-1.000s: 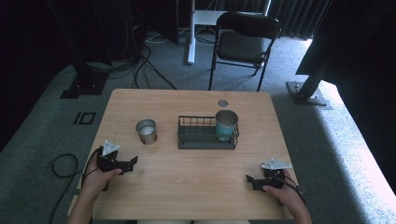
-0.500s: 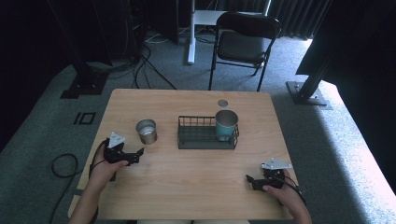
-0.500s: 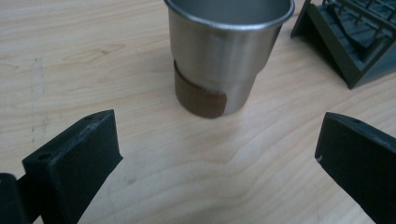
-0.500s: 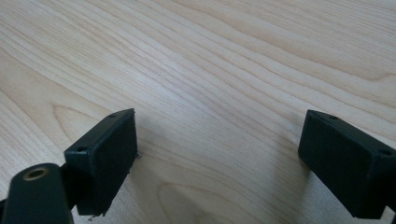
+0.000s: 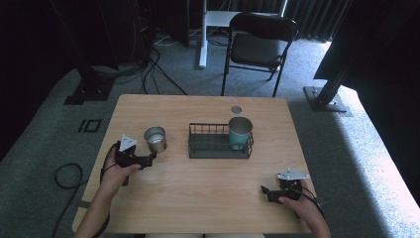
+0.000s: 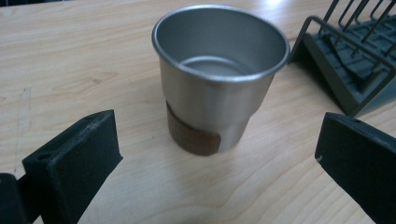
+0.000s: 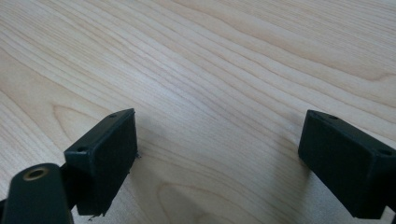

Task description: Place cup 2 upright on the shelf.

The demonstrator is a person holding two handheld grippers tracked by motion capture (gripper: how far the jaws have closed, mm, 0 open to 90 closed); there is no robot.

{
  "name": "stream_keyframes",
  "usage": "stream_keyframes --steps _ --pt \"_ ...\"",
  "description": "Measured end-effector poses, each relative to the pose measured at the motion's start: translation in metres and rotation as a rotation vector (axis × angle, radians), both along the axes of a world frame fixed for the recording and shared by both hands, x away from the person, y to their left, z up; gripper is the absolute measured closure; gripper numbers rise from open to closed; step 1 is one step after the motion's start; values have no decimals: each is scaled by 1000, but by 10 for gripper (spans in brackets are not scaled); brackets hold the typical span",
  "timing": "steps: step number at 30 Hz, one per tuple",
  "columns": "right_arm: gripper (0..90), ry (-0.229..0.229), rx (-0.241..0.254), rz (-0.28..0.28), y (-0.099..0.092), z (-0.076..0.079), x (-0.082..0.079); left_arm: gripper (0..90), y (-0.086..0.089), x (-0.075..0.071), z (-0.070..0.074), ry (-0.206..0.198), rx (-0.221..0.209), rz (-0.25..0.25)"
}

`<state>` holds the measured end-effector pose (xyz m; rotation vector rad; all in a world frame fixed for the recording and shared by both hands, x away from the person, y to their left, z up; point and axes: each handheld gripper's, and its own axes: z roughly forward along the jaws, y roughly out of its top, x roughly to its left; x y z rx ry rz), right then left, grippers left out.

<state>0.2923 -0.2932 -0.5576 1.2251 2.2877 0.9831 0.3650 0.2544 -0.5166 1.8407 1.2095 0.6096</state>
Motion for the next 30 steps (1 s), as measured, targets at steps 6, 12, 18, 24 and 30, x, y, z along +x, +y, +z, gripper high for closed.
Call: stream_keyframes --steps 6,12,18,24,30 --pt "112 0 0 0 0 0 0 5 -3 8 4 -13 -12 7" --pt "112 0 0 0 0 0 0 5 -6 17 7 -26 -12 7" --pt "112 0 0 0 0 0 0 5 -11 26 11 -39 2 4" --pt "112 0 0 0 0 0 0 5 -17 34 14 -39 0 -5" --pt "112 0 0 0 0 0 0 5 -26 44 9 -27 14 -11"
